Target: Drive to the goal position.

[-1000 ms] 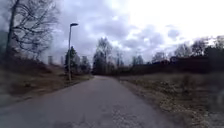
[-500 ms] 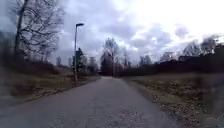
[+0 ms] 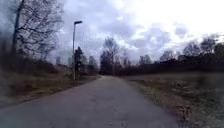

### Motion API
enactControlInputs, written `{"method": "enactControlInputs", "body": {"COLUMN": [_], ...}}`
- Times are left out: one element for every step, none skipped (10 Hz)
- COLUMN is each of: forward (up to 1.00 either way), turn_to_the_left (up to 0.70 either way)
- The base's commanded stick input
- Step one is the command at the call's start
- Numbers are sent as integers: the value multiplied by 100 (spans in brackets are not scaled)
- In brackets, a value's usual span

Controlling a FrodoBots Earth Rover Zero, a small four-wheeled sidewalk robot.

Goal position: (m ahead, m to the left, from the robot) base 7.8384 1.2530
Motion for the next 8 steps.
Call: {"method": "enactControlInputs", "body": {"forward": [50, 50, 50, 50, 50, 50, 50, 50], "turn_to_the_left": [0, 2, 33, 50, 32, 0, 0, 0]}}
